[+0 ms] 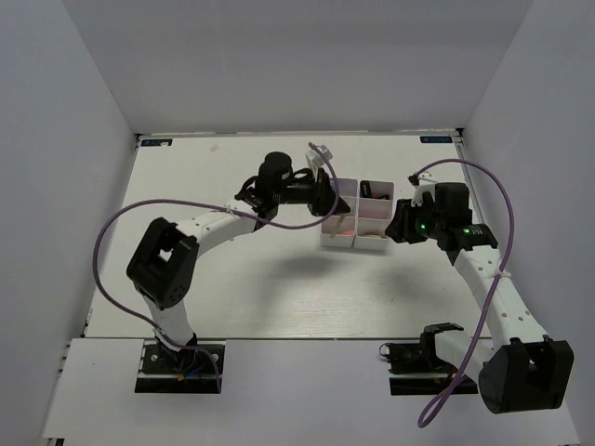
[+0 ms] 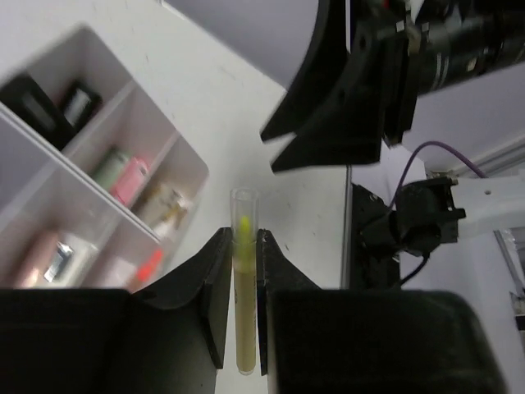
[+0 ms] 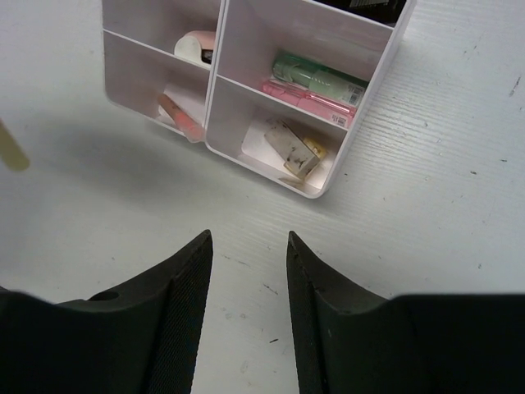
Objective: Sort the stationery into containers
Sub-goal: Place the stationery into the container
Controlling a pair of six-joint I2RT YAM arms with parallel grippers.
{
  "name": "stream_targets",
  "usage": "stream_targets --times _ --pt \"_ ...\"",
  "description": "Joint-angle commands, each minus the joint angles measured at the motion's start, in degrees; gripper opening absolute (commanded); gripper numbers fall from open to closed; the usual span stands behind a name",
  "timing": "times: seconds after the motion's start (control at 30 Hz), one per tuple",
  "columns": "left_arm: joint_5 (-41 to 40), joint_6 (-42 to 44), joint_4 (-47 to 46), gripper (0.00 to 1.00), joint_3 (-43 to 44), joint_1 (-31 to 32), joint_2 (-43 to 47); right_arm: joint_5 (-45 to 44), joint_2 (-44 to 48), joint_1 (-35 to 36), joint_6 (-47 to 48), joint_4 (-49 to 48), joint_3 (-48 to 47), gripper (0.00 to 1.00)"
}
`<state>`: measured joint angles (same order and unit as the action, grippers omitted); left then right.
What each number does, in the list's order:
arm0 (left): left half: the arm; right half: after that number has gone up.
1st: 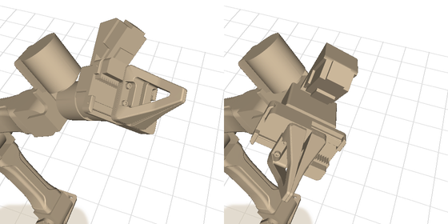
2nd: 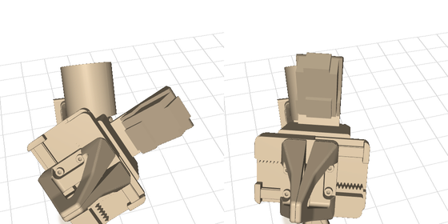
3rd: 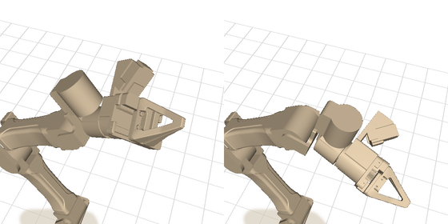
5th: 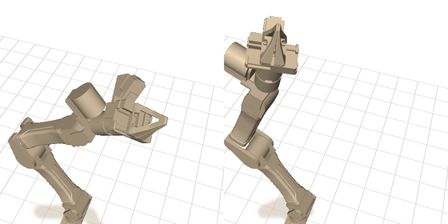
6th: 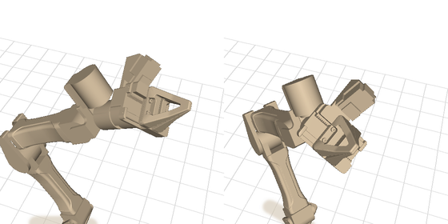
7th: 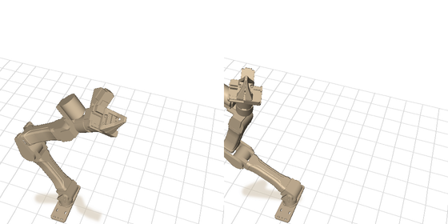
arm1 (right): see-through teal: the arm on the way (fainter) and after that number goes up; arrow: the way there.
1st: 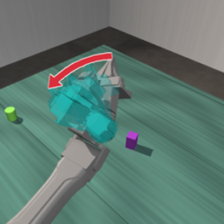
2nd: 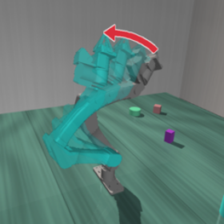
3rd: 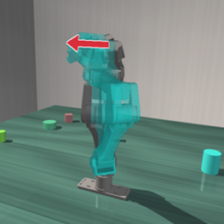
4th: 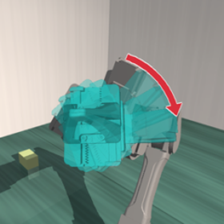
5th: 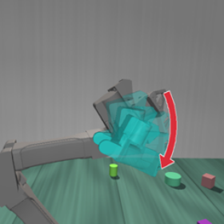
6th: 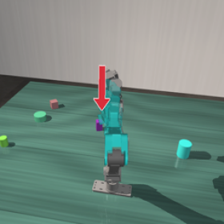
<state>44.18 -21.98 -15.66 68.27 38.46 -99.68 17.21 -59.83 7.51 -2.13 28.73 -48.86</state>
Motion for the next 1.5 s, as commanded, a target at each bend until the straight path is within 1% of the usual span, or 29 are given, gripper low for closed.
stream_targets --times 0.0,0.03,0.1,0.17,0.23,0.3,0.4,0.53,0.57,0.73,0.77,0.83,0.9,0.97,1.07,1.1,1.13,1.17,1.2,1.23,1.27,1.3,1.37,1.4,1.43,1.47 --pt "9.25 -0.71 -9.92 0.0 5.81 -1.89 -3.5 1.86 0.33 -0.3 1.34 -0.61 -0.09 0.45" --pt "9.34 -0.09 -9.92 0.0 7.56 -2.42 -4.29 2.03 0.59 -0.39 1.78 -0.87 -0.01 0.45" --pt "9.17 1.75 -10.44 0.0 8.02 -2.95 -6.48 2.74 0.68 -0.3 1.78 -0.61 0.08 0.46" --pt "9.08 2.38 -12.37 0.0 8.02 -3.21 -7.72 4.75 1.03 -0.48 4.24 -0.43 0.17 0.48" --pt "8.47 2.38 -15.35 0.0 7.23 -3.21 -9.04 6.59 1.39 -0.39 5.29 -0.34 0.52 0.48" --pt "8.03 2.99 -16.41 0.0 6.0 -3.21 -10.0 7.22 2.09 -0.3 5.91 -0.17 0.7 0.48" --pt "5.39 4.13 -21.76 0.0 3.28 -3.21 -10.45 8.71 2.61 -0.56 7.05 -0.52 1.13 0.48" --pt "2.58 6.85 -24.24 0.0 1.17 -3.21 -11.15 10.65 3.14 -0.56 7.58 -0.96 1.84 0.49" --pt "1.27 8.51 -24.24 0.0 0.73 -3.04 -11.24 10.65 2.97 -0.48 7.67 -0.87 1.75 0.49" --pt "-0.06 12.83 -21.61 0.0 0.28 -2.25 -11.33 11.35 3.14 -0.65 7.93 -0.96 1.84 0.49" --pt "-0.67 16.49 -19.34 0.0 0.37 -2.07 -10.98 11.44 3.14 -0.65 7.93 -1.04 1.93 0.49" --pt "-2.78 19.24 -14.07 0.0 0.72 -0.85 -10.8 11.61 3.23 -0.74 8.02 -1.04 2.1 0.49" --pt "-4.18 23.45 -11.34 0.0 0.72 -0.23 -10.54 11.79 3.23 -0.74 8.11 -1.04 2.02 0.49" --pt "-4.37 24.35 -11.23 0.01 0.11 0.04 -10.8 11.88 3.32 -1.0 8.11 -1.04 2.1 0.49" --pt "-4.72 24.7 -11.23 0.1 -1.03 0.3 -10.63 12.06 3.5 -1.09 8.28 -1.05 2.1 0.49" --pt "-5.07 24.7 -11.23 0.24 -1.21 0.39 -10.19 12.23 3.58 -1.09 8.2 -1.05 2.1 0.51" --pt "-5.77 24.7 -11.41 0.37 -1.47 0.48 -10.01 12.23 3.67 -1.09 8.28 -1.22 2.19 0.51" --pt "-6.65 24.88 -11.58 0.45 -2.52 0.74 -9.83 12.32 3.58 -1.09 8.37 -1.05 2.19 0.51" --pt "-7.26 25.14 -11.85 0.61 -2.79 0.83 -8.88 12.58 3.58 -1.0 8.37 -1.13 2.28 0.51" --pt "-7.53 25.4 -11.94 0.72 -3.14 1.0 -8.52 12.76 3.41 -0.92 8.46 -0.96 2.19 0.51" --pt "-8.66 25.58 -11.15 0.78 -2.97 1.18 -7.99 12.76 3.32 -1.0 8.46 -1.04 2.28 0.52" --pt "-8.68 25.67 -10.97 0.78 -2.79 1.18 -7.47 12.85 3.41 -1.09 8.37 -1.13 2.28 0.52" --pt "-9.29 25.23 -10.71 0.78 -1.83 1.36 -6.67 12.85 3.32 -1.0 8.63 -1.05 2.37 0.57" --pt "-9.38 25.06 -10.71 0.78 -1.48 1.71 -6.15 12.85 3.32 -1.09 8.72 -1.13 2.37 0.57" --pt "-9.99 24.62 -10.97 0.75 -1.21 1.88 -4.49 12.85 3.58 -1.18 8.81 -1.13 2.37 0.57" --pt "-10.69 23.74 -10.8 0.72 -1.12 2.15 -3.78 12.32 3.41 -1.18 8.72 -1.05 2.37 0.62"
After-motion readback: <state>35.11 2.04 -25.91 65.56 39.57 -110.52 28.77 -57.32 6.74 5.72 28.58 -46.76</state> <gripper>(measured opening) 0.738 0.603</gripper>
